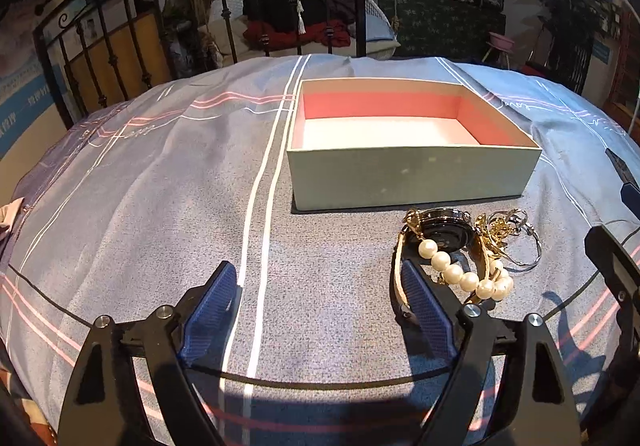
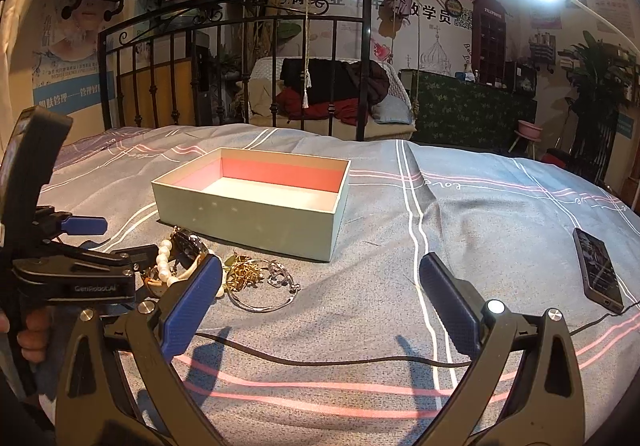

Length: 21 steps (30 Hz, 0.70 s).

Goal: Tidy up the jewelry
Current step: 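Move both tools toward the jewelry pile beside the green box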

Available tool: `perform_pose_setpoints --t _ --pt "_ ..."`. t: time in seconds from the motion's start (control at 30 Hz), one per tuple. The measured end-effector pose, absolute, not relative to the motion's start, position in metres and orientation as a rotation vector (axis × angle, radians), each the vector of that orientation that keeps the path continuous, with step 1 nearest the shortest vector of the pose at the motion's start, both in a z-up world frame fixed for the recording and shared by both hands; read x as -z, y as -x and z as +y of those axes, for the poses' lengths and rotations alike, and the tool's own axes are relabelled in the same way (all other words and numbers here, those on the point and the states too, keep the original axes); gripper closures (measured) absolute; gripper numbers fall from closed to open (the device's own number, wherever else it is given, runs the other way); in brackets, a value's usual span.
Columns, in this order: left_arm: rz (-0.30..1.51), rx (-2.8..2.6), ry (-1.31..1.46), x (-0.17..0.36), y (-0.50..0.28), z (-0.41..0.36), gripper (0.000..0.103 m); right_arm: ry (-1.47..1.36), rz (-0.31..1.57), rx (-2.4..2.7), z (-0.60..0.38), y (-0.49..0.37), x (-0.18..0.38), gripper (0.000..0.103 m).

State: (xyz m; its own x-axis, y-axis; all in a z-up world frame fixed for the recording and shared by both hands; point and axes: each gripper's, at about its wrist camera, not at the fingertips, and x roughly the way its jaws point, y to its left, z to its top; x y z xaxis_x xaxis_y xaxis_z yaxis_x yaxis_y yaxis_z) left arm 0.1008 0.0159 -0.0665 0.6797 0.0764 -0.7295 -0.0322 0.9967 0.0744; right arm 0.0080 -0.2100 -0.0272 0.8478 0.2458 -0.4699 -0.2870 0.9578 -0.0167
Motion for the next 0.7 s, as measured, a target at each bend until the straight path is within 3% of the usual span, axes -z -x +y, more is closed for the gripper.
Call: perform_pose_setpoints --t 0.07,0.27,0.33,0.4,0.53,0.7 --pt "0.859 -0.046 -0.063 0.070 -0.111 0.014 0.029 0.091 0.506 -0.285 -0.209 -0.012 0.029 0.006" --pt "0.901 0.032 -0.057 0.074 -0.123 0.007 0.059 0.096 0.653 -0.344 -0.202 -0.035 0.040 0.006" --pt "0.891 0.069 -0.061 0.073 -0.121 0.003 0.080 0.097 0.688 -0.384 -0.196 -0.040 0.042 0.006" --pt "0.895 0.106 -0.041 0.072 -0.120 0.002 0.094 0.124 0.727 -0.418 -0.187 -0.046 0.046 0.009" --pt "0.883 0.119 -0.075 0.063 -0.119 -0.002 0.098 0.180 0.807 -0.471 -0.168 -0.057 0.055 0.030" --pt "0.844 0.133 -0.145 0.044 -0.113 -0.008 0.098 0.154 0.848 -0.501 -0.163 -0.064 0.060 0.040"
